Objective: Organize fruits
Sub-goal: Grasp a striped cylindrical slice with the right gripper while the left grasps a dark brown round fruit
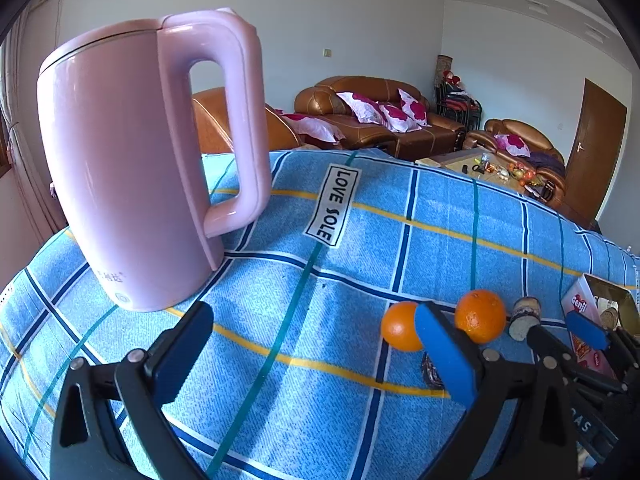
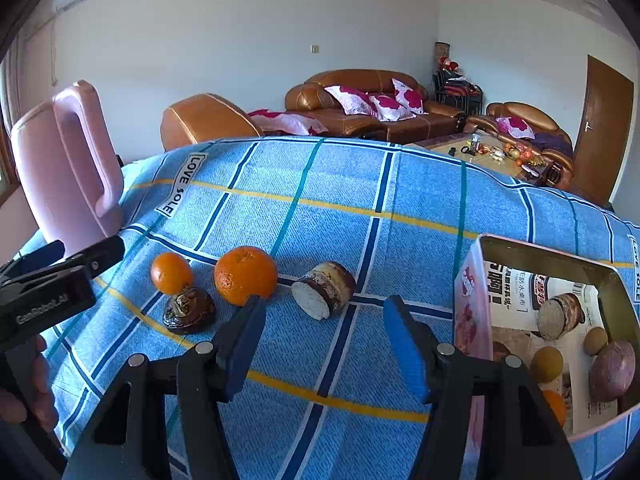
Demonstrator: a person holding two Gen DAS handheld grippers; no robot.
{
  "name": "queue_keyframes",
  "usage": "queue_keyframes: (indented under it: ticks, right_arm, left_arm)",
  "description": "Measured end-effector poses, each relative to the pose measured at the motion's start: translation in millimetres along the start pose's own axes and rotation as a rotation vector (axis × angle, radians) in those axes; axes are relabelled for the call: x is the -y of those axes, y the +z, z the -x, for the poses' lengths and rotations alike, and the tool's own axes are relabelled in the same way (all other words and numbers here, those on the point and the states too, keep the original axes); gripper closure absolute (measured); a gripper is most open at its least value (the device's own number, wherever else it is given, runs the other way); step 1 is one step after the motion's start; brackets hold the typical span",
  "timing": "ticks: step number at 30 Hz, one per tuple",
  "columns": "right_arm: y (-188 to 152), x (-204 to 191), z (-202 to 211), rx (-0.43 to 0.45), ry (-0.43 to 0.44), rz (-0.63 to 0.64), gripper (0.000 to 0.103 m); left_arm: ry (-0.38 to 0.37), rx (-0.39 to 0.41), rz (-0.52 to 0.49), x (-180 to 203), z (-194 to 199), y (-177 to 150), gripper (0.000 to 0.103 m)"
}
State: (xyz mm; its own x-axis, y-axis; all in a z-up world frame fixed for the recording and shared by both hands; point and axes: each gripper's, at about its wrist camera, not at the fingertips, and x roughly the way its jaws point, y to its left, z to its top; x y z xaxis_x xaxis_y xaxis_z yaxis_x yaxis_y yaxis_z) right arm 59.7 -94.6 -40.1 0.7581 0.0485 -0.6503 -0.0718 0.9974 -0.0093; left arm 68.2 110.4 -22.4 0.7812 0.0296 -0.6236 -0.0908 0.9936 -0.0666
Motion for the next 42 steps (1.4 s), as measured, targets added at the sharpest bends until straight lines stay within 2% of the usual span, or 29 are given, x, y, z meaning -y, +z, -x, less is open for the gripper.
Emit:
queue_keyframes:
  ticks: [4,8,10,11,16,21,26,28,31,34,37,39,40,42]
  right_arm:
    - [9.7,-0.7,-18.8,-0.048,-0.011,0.029,0.040]
    - [16.5,-4.6,-40.1,-0.122,-0.021,0.062,0.041]
    - [15.5,-0.8,-46.8,-0.164,0.005,0.052,0.051]
    - [15.3,1.9,-46.1,-0.163,0.031,0.038,0.057]
    - [6.5,3.2,-33.8,-0.157,0.033,0.028,0.057]
    - [-2.6,2.7,2.9,-0.023,0.026,0.008,0.057]
    - [-15.5,15.0,33.2,0.056,0.030,-0.057,0.057]
    - [-18.4,18.5,37.9,0.059,0.045,-0.074,0.057]
    - [-17.1,20.8,36.1,0.055,0.054,-0.089,0.057]
    - [-16.6,20.8,32.1,0.047,0.065,-0.099,0.057]
    - [-17.7,21.3,30.1,0.040,0.071,-0.106,0.057]
    - [-19.0,21.7,30.1,0.037,0.075,-0.107,0.057]
    - [-18.9,22.1,29.7,0.035,0.076,-0.107,0.057]
    - [-19.5,22.9,29.2,0.032,0.078,-0.110,0.056]
  left_arm:
    - [-0.045,-0.025,0.035,-5.3,0.6,0.4,0.001]
    - [-0.060,-0.040,-0.031,8.3,-0.9,-1.8,0.001]
    - [-0.077,-0.055,-0.061,15.5,-2.7,-4.0,0.001]
    - [-0.095,-0.066,-0.073,18.6,-4.2,-5.4,0.001]
    - [-0.157,-0.100,-0.141,35.5,-6.2,-11.7,0.005]
    - [-0.227,-0.137,-0.125,38.8,-9.2,-15.4,0.006]
    - [-0.265,-0.168,-0.132,47.7,-16.7,-19.9,0.019]
    - [-0.259,-0.175,-0.155,54.8,-21.4,-21.1,0.023]
    - [-0.243,-0.180,-0.172,64.4,-28.3,-21.4,0.024]
    - [-0.225,-0.226,-0.182,71.9,-40.2,-22.7,0.037]
    - [-0.210,-0.228,-0.173,75.9,-43.6,-19.9,0.037]
    - [-0.194,-0.226,-0.186,78.5,-43.4,-19.2,0.040]
    - [-0.201,-0.225,-0.186,78.4,-42.3,-19.1,0.044]
    - [-0.235,-0.221,-0.172,75.7,-40.0,-18.2,0.061]
